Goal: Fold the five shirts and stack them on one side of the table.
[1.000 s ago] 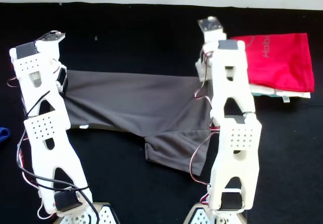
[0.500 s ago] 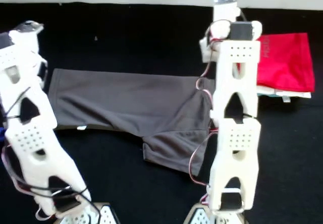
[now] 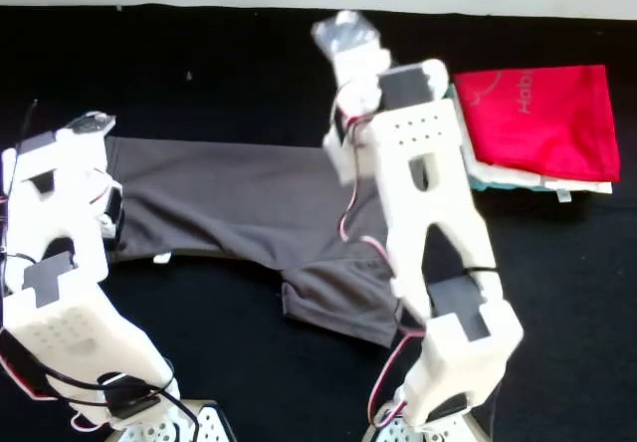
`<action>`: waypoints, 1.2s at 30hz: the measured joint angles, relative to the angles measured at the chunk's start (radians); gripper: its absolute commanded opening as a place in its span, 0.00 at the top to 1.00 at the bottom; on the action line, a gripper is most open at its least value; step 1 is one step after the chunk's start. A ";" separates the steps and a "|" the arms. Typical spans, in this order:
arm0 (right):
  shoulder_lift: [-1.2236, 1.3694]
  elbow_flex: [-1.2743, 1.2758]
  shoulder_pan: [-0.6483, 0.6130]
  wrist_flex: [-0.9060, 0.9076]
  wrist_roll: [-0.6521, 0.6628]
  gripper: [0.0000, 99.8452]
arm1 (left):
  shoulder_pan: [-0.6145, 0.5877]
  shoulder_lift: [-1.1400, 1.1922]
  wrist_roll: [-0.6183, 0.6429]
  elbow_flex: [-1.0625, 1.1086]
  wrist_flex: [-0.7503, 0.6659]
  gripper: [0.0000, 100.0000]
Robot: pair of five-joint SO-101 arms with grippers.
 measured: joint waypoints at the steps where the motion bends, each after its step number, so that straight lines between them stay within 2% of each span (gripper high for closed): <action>1: -0.021 0.069 -0.020 -0.025 0.000 0.99 | -0.008 -0.008 0.000 0.008 -0.014 0.99; 7: -0.204 0.460 -0.155 -0.215 0.000 0.99 | -0.058 -0.018 0.000 0.002 -0.026 0.99; 10: -0.255 0.638 -0.198 -0.302 0.032 0.99 | -0.060 -0.055 0.000 -0.049 0.046 0.99; 16: -0.262 0.888 -0.265 -0.350 0.137 0.79 | 0.000 -0.187 0.000 -0.106 0.209 0.99; 20: -0.262 0.942 -0.351 -0.354 0.189 0.80 | 0.074 -0.212 0.026 -0.083 0.241 0.99; 23: -0.262 0.954 -0.404 -0.387 0.213 0.80 | 0.115 -0.212 0.058 0.002 0.161 0.99; 30: -0.153 0.964 -0.407 -0.456 0.219 0.80 | 0.132 -0.212 0.092 0.210 -0.066 0.99; 36: -0.015 0.931 -0.407 -0.466 0.219 0.80 | 0.132 -0.213 0.092 0.299 -0.167 0.99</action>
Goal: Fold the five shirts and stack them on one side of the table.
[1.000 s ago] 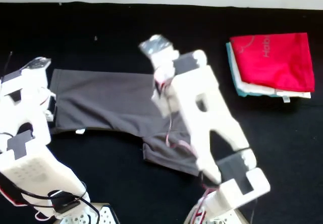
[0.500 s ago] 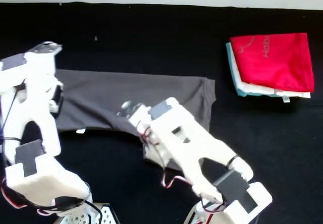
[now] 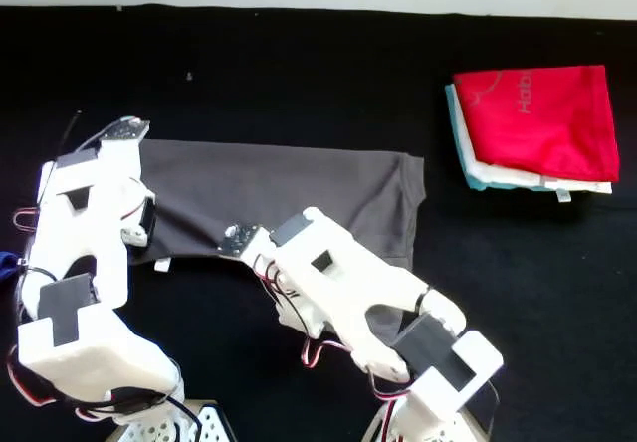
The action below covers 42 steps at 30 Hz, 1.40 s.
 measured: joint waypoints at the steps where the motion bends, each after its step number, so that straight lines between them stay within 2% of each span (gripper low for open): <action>1: 0.015 -0.003 0.000 -0.002 0.000 0.80 | 0.000 0.000 0.000 0.011 -0.011 0.99; 6: 0.069 -0.014 0.009 -0.025 0.000 0.81 | 0.002 -0.021 0.002 0.063 -0.069 0.99; 8: 0.075 -0.031 0.025 -0.023 0.000 0.88 | 0.003 -0.029 0.002 0.075 -0.078 0.99; 10: 0.084 -0.043 0.044 -0.023 0.000 1.00 | 0.006 -0.031 0.002 0.077 -0.081 0.99; 12: 0.084 -0.049 0.075 -0.025 0.000 0.98 | 0.009 -0.031 0.002 0.077 -0.081 0.99; 20: 0.123 -0.124 0.161 0.014 0.002 0.99 | 0.009 0.015 0.032 0.038 -0.078 0.99; 28: 0.146 -0.491 0.272 0.239 0.048 0.99 | 0.009 0.086 0.035 -0.041 -0.021 0.99; 37: 0.316 -0.824 0.384 0.270 0.087 0.99 | 0.009 0.087 0.035 -0.044 -0.018 0.99; 39: 0.384 -0.901 0.393 0.270 0.087 0.96 | 0.009 0.087 0.035 -0.044 -0.018 0.99; 42: 0.482 -1.022 0.408 0.272 0.086 0.85 | 0.009 0.087 0.035 -0.044 -0.018 0.99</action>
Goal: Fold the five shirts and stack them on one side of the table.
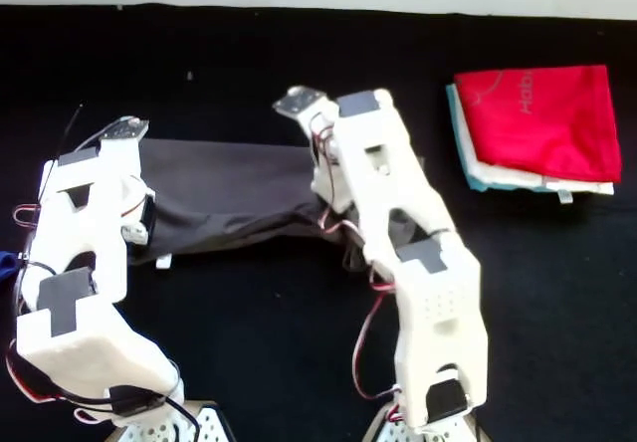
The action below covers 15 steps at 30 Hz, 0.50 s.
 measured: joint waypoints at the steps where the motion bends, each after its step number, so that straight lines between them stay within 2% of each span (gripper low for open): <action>1: 0.031 -0.040 0.005 0.000 -0.014 0.82 | 0.000 0.000 0.000 0.000 0.000 0.99; 3: 0.091 -0.121 0.020 0.000 -0.058 0.78 | 0.000 0.000 0.000 0.000 0.000 0.99; 9: 0.209 -0.387 0.084 0.023 -0.244 0.78 | 0.000 0.000 0.000 0.000 0.000 0.99; 15: 0.212 -0.606 0.109 0.180 -0.270 0.80 | 0.000 0.000 0.000 0.000 0.000 0.99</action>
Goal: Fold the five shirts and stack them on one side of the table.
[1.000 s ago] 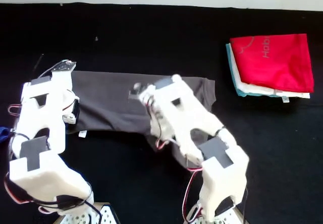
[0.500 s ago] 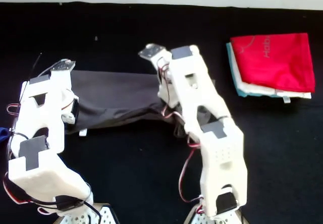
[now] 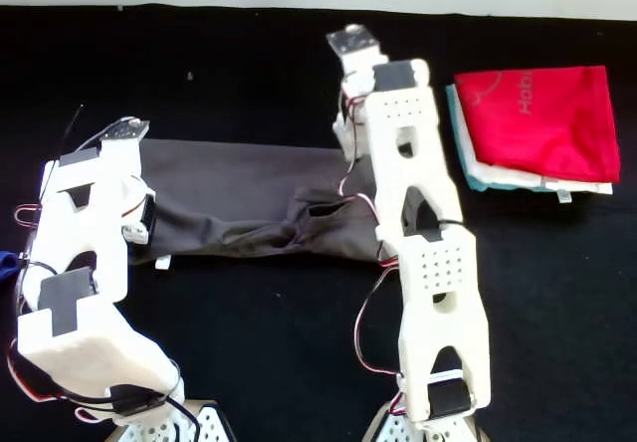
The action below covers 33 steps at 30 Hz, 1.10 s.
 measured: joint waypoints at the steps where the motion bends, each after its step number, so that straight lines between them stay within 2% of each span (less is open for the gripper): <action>1: -0.002 -0.014 0.000 0.008 0.000 0.83 | 0.000 0.000 0.000 0.000 0.000 0.99; 4: -0.002 -0.028 0.000 0.025 0.000 0.99 | 0.000 0.002 0.000 -0.002 0.000 0.99; 9: -0.150 0.176 -0.041 0.028 0.000 0.99 | 0.000 0.002 0.000 -0.002 0.000 0.99; 15: -0.496 0.727 -0.184 0.011 0.046 0.99 | 0.000 0.002 0.000 -0.002 0.000 0.99; 19: -0.601 0.997 -0.253 -0.084 0.049 0.99 | 0.000 0.002 0.000 -0.002 0.000 0.99; 33: -0.526 1.076 -0.285 -0.470 0.054 0.99 | 0.000 0.002 0.000 -0.002 0.000 0.99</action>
